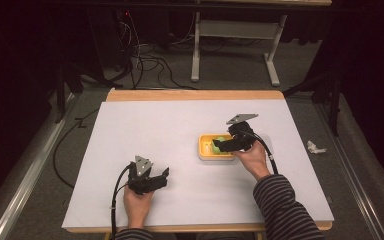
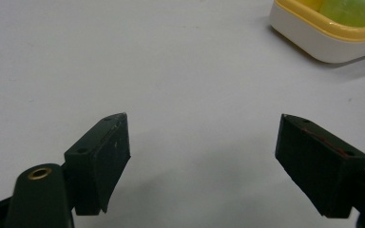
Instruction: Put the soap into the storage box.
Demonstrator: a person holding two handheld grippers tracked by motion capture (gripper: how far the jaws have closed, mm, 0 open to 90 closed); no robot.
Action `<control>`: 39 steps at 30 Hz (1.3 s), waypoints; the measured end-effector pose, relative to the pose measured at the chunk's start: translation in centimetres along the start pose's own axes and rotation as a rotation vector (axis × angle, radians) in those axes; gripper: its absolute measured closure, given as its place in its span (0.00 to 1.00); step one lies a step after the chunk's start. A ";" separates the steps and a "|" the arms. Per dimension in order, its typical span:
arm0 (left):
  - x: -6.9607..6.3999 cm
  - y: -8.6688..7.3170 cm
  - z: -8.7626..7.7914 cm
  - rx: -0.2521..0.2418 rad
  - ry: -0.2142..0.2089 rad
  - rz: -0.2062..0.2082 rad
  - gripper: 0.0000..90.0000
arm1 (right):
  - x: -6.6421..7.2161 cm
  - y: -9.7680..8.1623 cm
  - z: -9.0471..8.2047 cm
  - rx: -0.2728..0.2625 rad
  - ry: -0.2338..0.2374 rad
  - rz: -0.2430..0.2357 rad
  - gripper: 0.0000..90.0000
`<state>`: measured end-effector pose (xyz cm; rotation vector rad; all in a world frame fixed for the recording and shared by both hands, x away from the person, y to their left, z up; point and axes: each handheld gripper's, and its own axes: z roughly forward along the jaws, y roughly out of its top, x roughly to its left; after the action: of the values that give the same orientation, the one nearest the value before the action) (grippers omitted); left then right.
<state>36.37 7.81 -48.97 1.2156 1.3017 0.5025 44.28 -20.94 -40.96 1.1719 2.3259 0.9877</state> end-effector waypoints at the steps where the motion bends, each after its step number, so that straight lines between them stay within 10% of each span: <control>1: 0.0 0.0 0.0 -0.001 -0.001 -0.002 0.22 | 0.0 0.0 0.0 0.000 0.000 0.000 0.21; 31: 0.1 0.2 -0.2 -0.012 -0.015 -0.023 0.22 | -1.4 -0.7 -4.4 -0.045 0.001 0.031 0.17; 39: 0.0 -0.1 0.1 0.019 -0.008 0.007 0.23 | -1.8 -0.6 -6.7 -0.075 -0.044 0.021 0.30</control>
<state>36.38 7.71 -49.03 1.2367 1.2986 0.4914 41.07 -25.50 -36.74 1.1792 2.2270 1.0367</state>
